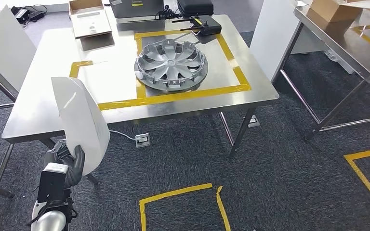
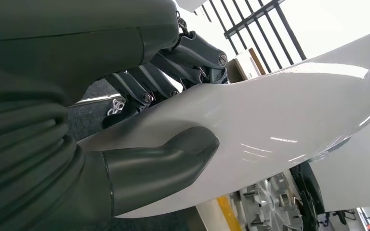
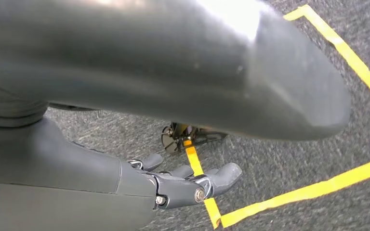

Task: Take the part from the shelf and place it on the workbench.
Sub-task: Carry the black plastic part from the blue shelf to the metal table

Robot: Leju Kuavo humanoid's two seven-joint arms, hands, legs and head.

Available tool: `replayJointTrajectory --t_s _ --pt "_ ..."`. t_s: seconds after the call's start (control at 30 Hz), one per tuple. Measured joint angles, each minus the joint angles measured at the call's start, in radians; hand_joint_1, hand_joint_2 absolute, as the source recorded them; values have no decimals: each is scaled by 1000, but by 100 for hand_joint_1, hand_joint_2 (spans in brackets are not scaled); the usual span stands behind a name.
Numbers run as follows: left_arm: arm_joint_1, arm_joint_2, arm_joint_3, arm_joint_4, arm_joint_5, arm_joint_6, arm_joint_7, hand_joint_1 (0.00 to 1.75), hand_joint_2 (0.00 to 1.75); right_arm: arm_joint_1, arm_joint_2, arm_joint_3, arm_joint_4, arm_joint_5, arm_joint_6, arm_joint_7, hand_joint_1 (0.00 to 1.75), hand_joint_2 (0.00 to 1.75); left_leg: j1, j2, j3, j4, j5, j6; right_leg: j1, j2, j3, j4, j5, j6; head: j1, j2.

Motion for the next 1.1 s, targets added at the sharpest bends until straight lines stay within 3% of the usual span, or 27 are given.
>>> replayJointTrajectory --t_s 0.07,0.17,0.2,0.23,0.27,0.33,0.37,0.4,0.5,0.57,0.6,0.67,0.7,0.73,0.77,0.83,0.87,0.93,1.03,1.1 --pt "1 0 0 -6 -2 1 2 175 175 2 2 -1 0 0 2 0 0 0 -1 1 -19 53 -27 -9 -8 -1 22 -13 -3 -9 -4 0" --pt "10 0 0 -10 -7 1 5 175 175 3 5 -1 0 3 8 -2 0 0 2 1 -134 244 -90 -18 -10 -2 46 -17 -20 -18 -9 0" --pt "14 0 0 -11 -8 1 7 175 175 3 6 -1 0 4 9 -3 0 0 3 2 -166 281 -85 -20 -11 -2 55 -16 -28 -18 -9 0" --pt "17 0 0 -12 -10 1 8 175 175 4 7 -1 0 6 11 -3 0 0 4 2 -182 281 -59 -21 -11 -1 66 -16 -37 -17 -9 0" --pt "19 0 0 -14 -10 1 10 175 175 5 7 -1 0 6 12 -2 0 0 4 2 -178 240 -14 -22 -12 0 78 -15 -46 -15 -9 0" --pt "20 1 0 -19 -11 1 15 175 175 4 8 -1 0 6 12 0 0 0 5 3 -137 107 79 -21 -11 1 99 -12 -68 -7 -10 0" --pt "20 1 0 -21 -12 1 18 175 175 3 8 -1 0 5 12 2 0 0 5 3 -117 56 102 -16 -9 2 104 -9 -78 -2 -11 0" --pt "20 1 0 -22 -12 1 19 175 175 2 8 -2 0 5 12 5 0 0 4 4 -106 27 108 -9 -8 2 106 -8 -86 3 -11 0" --pt "23 1 1 -27 -13 0 22 175 175 -1 8 -2 0 6 14 13 0 0 1 2 -98 15 92 14 -8 1 112 -10 -99 20 -8 0" --pt "25 1 3 -35 -13 1 23 175 175 -2 8 -2 0 7 17 15 0 0 4 1 -89 10 86 27 -10 -1 94 33 -122 32 -6 0" --pt "26 0 4 -39 -13 0 23 175 175 -3 7 -2 0 7 19 15 0 0 6 2 -83 9 81 32 -12 -2 65 87 -143 38 -4 0" --pt "27 -1 6 -42 -15 0 24 175 175 -2 8 -2 0 7 23 15 0 0 6 3 -75 9 71 38 -14 -2 -25 227 -188 45 -1 0" --pt "27 -1 6 -42 -17 0 24 175 175 -2 8 -2 0 7 25 14 0 0 6 3 -69 9 65 38 -15 -2 -64 276 -192 46 -1 0" --pt "28 -1 7 -42 -18 1 25 175 175 -1 8 -2 0 7 27 14 0 0 6 2 -60 9 58 37 -15 -2 -87 290 -174 45 0 0" --pt "28 -2 8 -43 -20 1 26 175 175 -1 8 -2 0 7 29 14 0 0 5 0 -50 9 50 36 -14 -2 -90 264 -136 42 0 0" --pt "28 -4 9 -48 -22 0 27 175 175 -1 8 -2 0 8 30 14 0 0 5 -1 -28 9 34 32 -10 -3 -52 131 -36 29 0 0" --pt "28 -5 10 -51 -23 0 28 175 175 -1 8 -2 0 9 31 14 0 0 4 -2 -21 9 27 27 -7 -3 -29 68 -7 22 0 0" --pt "27 -7 11 -57 -27 0 32 175 175 -3 7 -2 0 10 32 16 0 0 3 -2 -16 5 17 17 0 -3 -7 11 5 12 0 0" --pt "26 -7 11 -65 -31 -1 39 175 175 -3 7 -3 0 10 34 19 0 0 2 -2 -7 -2 7 -1 -2 -1 5 -1 -4 2 0 0" --pt "23 -6 12 -71 -32 -2 43 175 175 -3 8 -3 0 8 39 22 0 0 1 0 -24 47 -18 -10 -9 -2 25 -14 -7 -7 -4 0"
